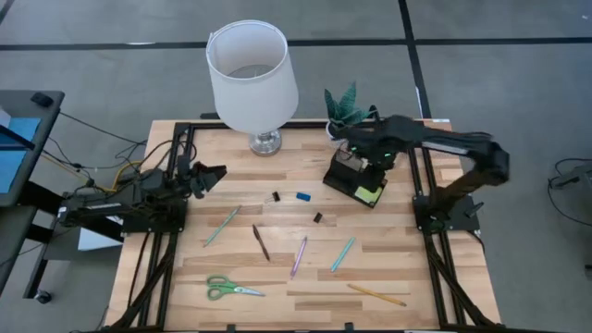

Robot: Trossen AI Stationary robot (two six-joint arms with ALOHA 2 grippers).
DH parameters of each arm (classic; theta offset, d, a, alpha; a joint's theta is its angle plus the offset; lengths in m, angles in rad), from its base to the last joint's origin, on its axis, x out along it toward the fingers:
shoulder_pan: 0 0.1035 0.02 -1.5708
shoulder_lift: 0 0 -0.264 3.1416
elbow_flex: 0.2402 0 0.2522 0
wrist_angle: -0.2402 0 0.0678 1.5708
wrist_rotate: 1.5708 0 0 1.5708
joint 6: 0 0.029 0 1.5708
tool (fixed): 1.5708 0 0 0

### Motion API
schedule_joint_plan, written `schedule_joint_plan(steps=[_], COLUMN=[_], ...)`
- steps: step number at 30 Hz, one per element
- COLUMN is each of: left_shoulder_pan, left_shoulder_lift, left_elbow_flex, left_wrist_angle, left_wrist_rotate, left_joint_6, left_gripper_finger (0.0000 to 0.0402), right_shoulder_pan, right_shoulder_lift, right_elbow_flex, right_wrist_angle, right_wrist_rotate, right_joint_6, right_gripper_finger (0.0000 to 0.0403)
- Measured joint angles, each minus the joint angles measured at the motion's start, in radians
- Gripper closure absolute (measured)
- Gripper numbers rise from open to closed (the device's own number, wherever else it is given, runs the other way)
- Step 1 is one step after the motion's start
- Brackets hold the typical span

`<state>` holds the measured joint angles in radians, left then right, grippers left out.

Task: Pick and place office supplies into organizer
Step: Put the blue eraser into the black organizer

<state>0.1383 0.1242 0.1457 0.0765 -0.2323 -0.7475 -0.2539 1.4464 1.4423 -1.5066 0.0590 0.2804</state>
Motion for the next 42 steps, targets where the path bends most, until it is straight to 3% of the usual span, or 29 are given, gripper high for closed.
schedule_joint_plan(steps=[7,12,15,21,31,37,42], left_shoulder_pan=[0.0,0.001,0.01,0.039,0.088,0.084,0.107], left_shoulder_lift=[0.313,0.599,0.772,1.12,1.554,1.741,1.821], left_elbow_flex=[0.254,0.41,0.469,0.547,0.691,0.757,0.803], left_wrist_angle=[0.056,0.05,0.05,0.201,0.343,0.342,0.344], left_wrist_rotate=[0.064,0.078,0.147,0.359,0.632,0.655,0.673], left_joint_6=[0.321,0.533,0.593,0.653,0.748,0.89,1.002], left_gripper_finger=[0.0232,0.0234,0.0226,0.0197,0.0179,0.0178,0.0178], right_shoulder_pan=[0.128,0.234,0.29,0.38,0.511,0.575,0.622], right_shoulder_lift=[-0.243,-0.357,-0.389,-0.395,-0.316,-0.261,-0.246], right_elbow_flex=[0.038,0.04,0.04,0.04,0.039,0.039,0.038], right_wrist_angle=[0.259,0.44,0.51,0.536,0.534,0.536,0.544], right_wrist_rotate=[-0.011,-0.008,-0.008,-0.006,-0.008,-0.01,-0.01], right_joint_6=[0.026,0.027,0.026,0.027,0.027,0.093,0.145], right_gripper_finger=[0.0289,0.0289,0.0289,0.0289,0.0289,0.0289,0.0289])
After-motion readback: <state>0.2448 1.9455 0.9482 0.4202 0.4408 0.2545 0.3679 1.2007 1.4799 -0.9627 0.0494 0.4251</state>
